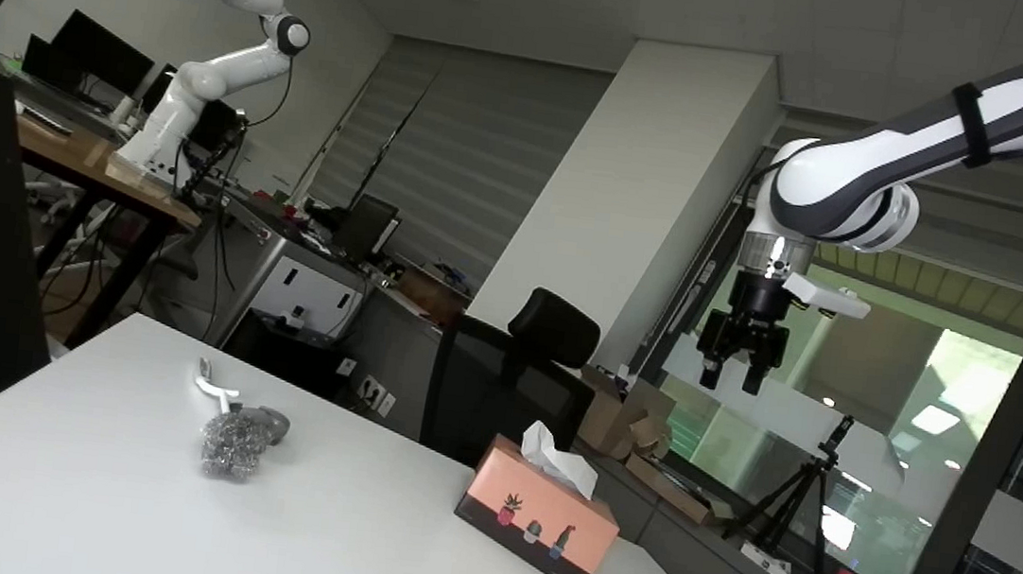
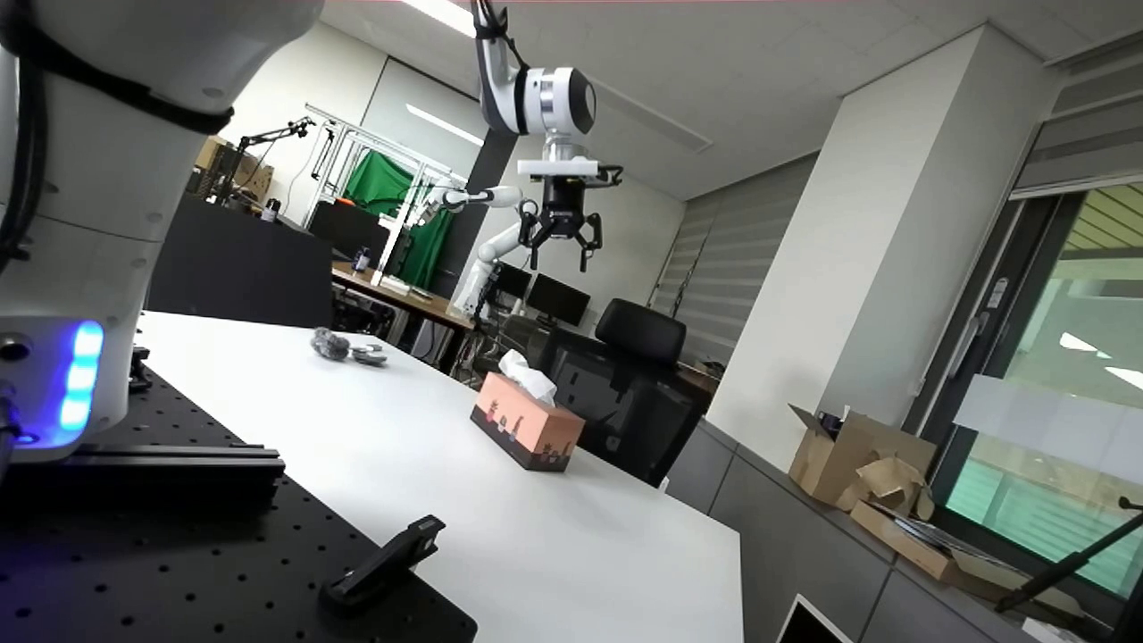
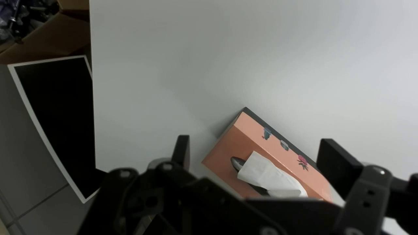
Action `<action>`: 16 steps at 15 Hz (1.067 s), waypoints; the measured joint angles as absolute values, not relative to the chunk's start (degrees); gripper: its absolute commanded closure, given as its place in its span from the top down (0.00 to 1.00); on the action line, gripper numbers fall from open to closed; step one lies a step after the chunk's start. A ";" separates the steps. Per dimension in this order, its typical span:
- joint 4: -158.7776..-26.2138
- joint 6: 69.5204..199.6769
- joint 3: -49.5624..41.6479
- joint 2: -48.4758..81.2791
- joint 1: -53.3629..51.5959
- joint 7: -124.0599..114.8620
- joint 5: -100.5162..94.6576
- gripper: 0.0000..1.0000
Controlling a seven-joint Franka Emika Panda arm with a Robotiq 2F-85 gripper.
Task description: Remove a tissue from the box and put it on the table
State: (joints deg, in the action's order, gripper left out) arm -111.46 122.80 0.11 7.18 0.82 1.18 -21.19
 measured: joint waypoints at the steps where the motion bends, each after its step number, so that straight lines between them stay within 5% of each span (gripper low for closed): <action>1: -111.49 122.80 0.11 7.18 0.82 1.18 -21.19 1.00; 16: -111.49 130.92 0.08 12.03 0.10 1.77 -26.24 1.00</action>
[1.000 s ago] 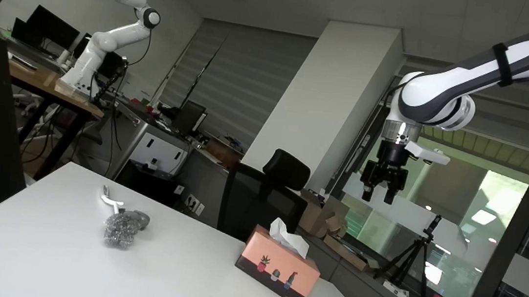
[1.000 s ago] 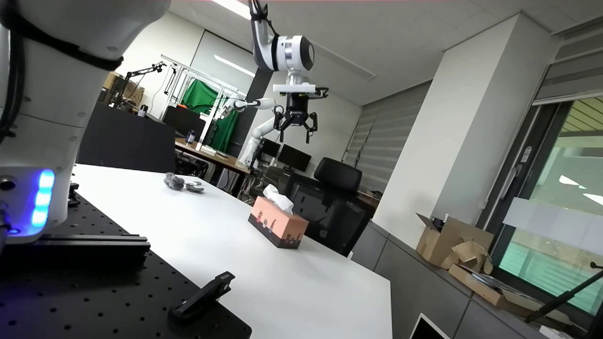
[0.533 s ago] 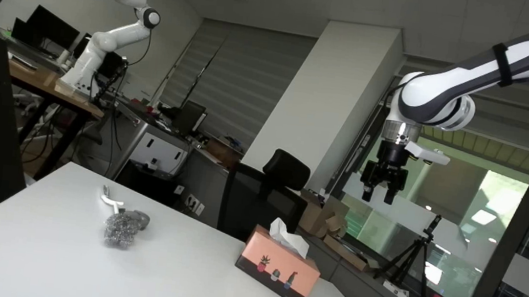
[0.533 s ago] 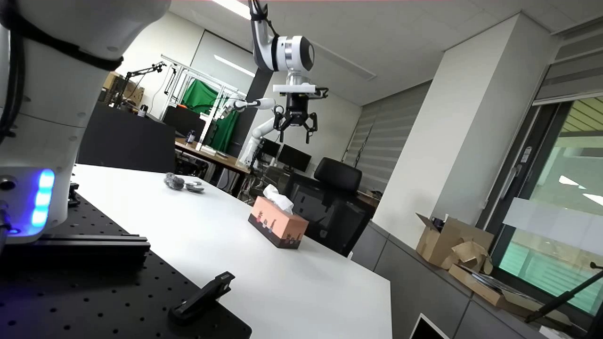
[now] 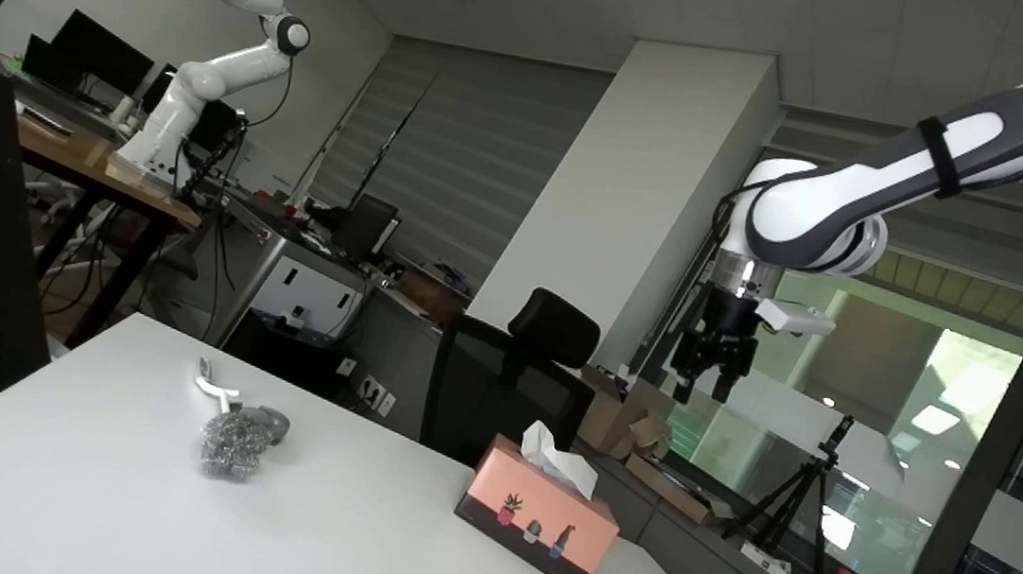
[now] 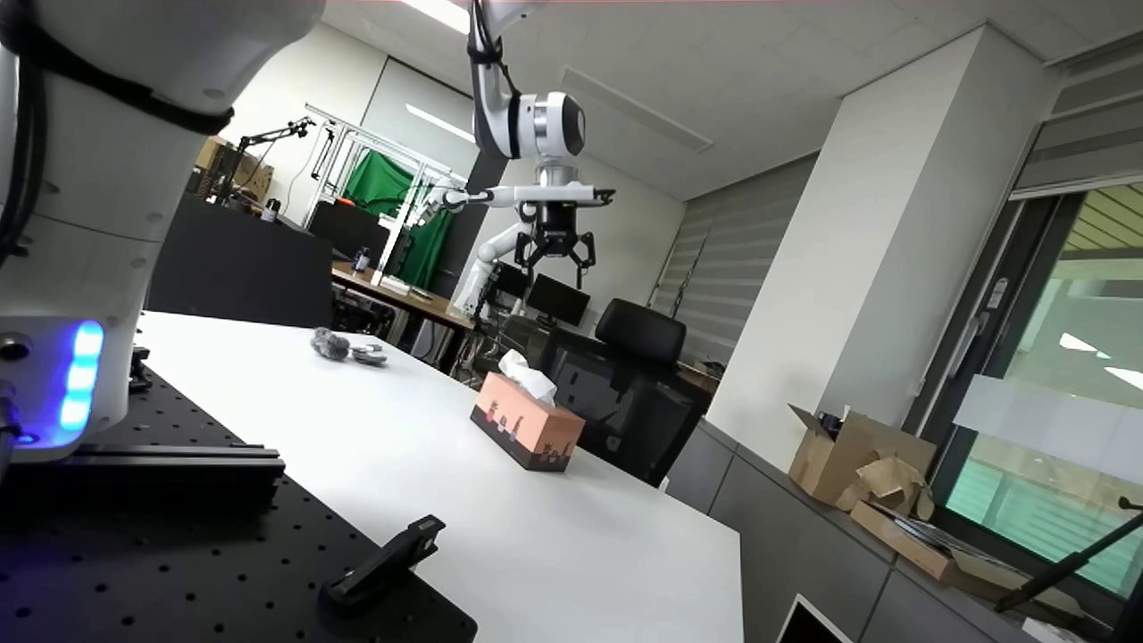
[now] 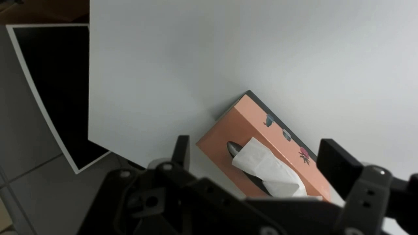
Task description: Remove a tissue from the box and put it on the table
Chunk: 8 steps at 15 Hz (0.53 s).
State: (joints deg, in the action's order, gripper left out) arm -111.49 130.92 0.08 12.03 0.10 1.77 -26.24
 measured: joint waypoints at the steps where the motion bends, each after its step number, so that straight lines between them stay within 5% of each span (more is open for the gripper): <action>1: -111.33 132.88 0.01 13.84 -0.21 1.74 -28.25 1.00; 8: -105.90 140.70 -2.28 28.59 -4.31 1.30 -36.81 1.00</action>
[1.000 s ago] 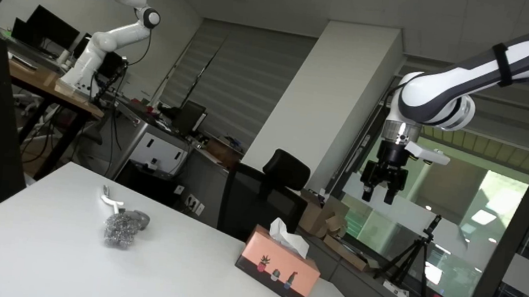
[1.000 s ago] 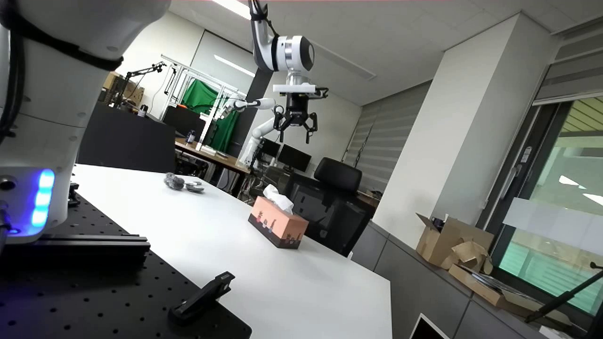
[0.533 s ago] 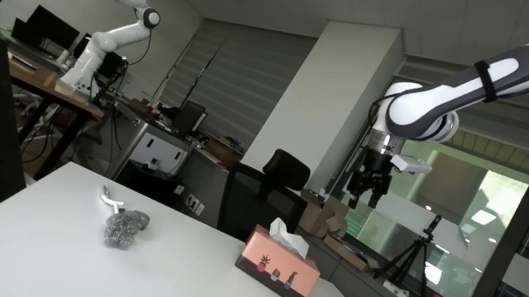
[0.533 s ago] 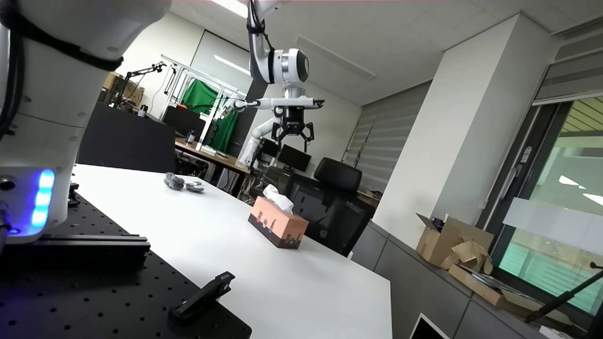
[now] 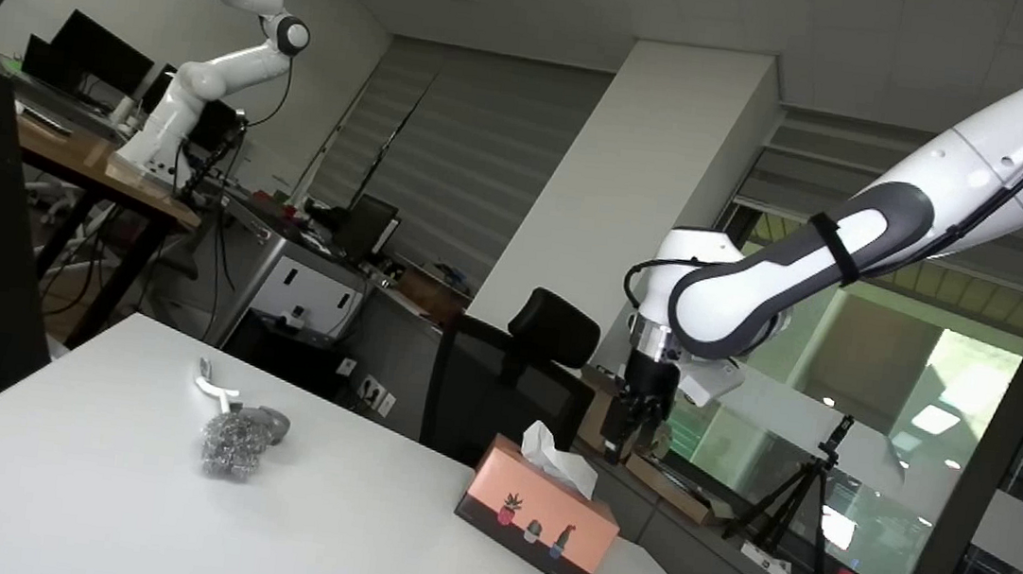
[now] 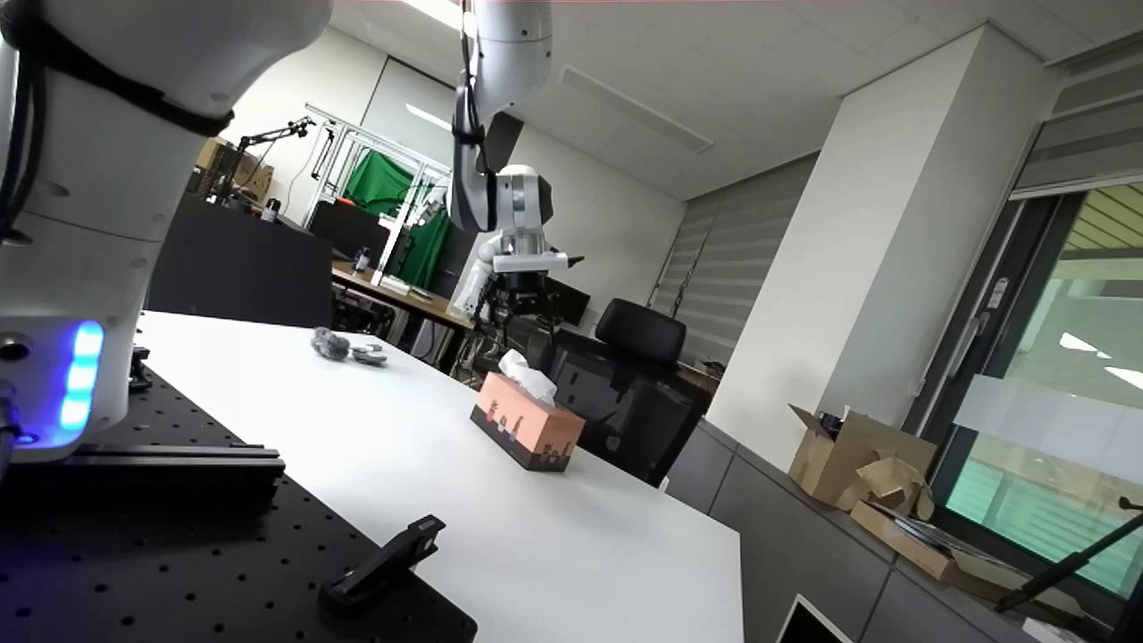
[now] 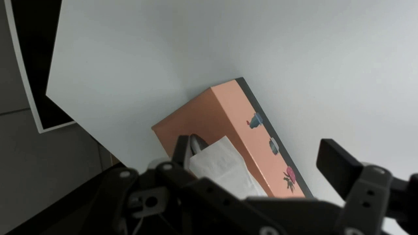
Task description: Remove a tissue from the box and put it on the table
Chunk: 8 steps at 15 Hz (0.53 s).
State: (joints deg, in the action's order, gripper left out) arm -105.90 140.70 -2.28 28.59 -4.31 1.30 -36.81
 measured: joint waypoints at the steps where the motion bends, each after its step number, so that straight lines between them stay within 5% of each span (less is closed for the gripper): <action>1: -105.04 141.77 -2.91 30.23 -5.15 0.92 -38.13 1.00; 8: -101.03 148.80 -7.73 37.27 -11.07 -6.81 -48.97 1.00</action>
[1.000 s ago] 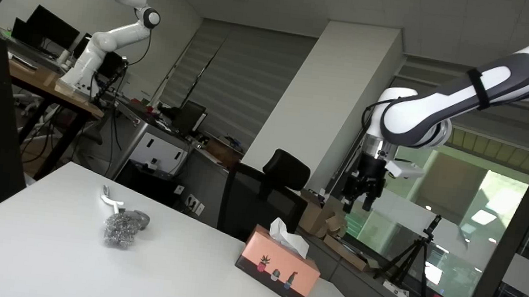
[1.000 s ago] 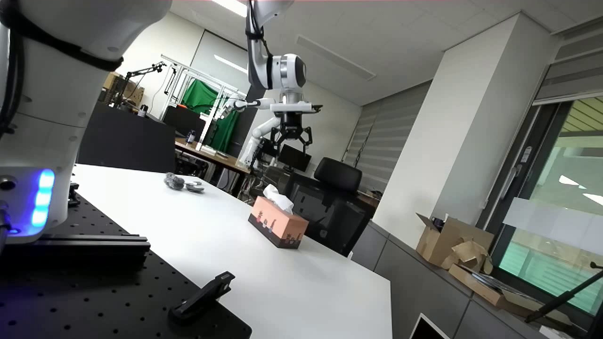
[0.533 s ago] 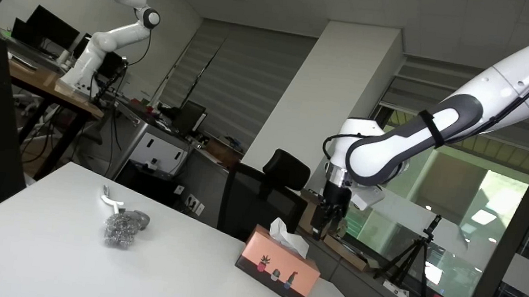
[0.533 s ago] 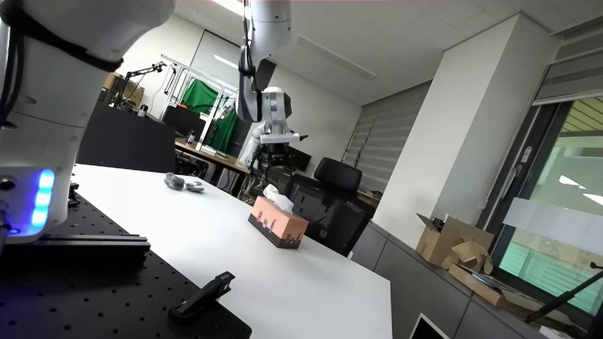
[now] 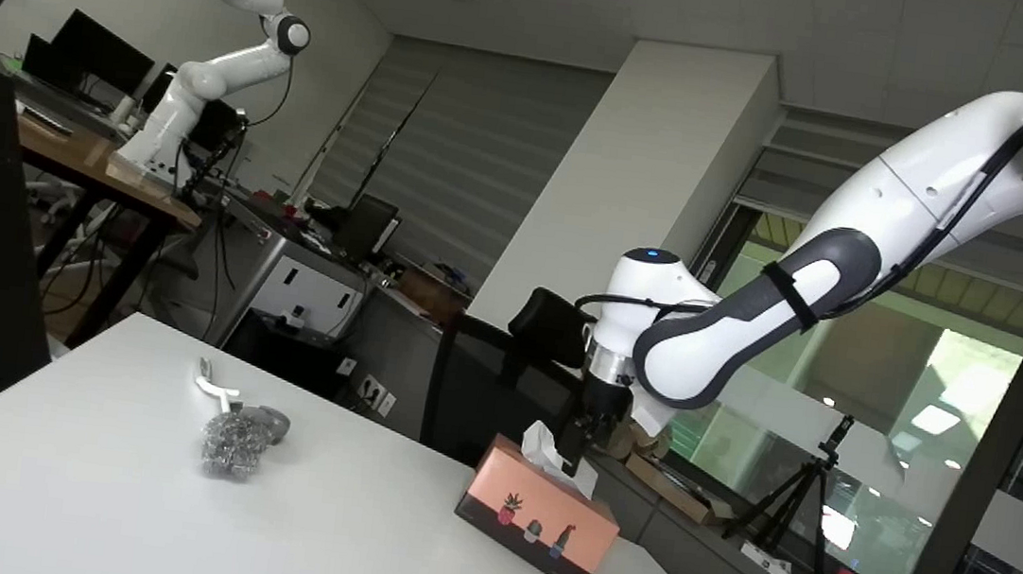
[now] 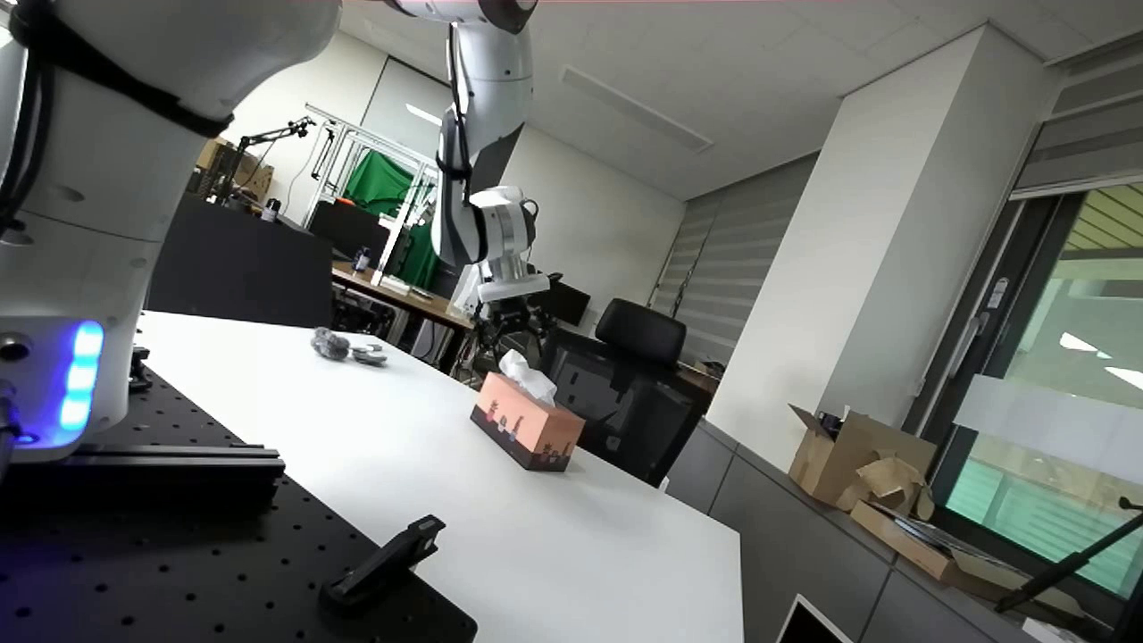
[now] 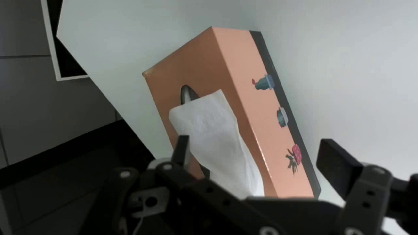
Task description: Remove a tissue from the box and put it on the table
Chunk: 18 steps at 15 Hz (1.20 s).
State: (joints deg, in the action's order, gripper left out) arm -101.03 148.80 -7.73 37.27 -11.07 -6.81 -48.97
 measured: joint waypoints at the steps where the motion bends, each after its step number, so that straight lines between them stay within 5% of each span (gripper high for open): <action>1: -100.77 149.82 -8.59 37.82 -11.91 -9.07 -51.09 1.00; 18: -99.15 152.42 -17.89 42.57 -20.54 -45.12 -78.90 1.00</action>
State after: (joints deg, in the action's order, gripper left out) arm -99.15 152.42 -17.89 42.57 -20.54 -45.12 -78.90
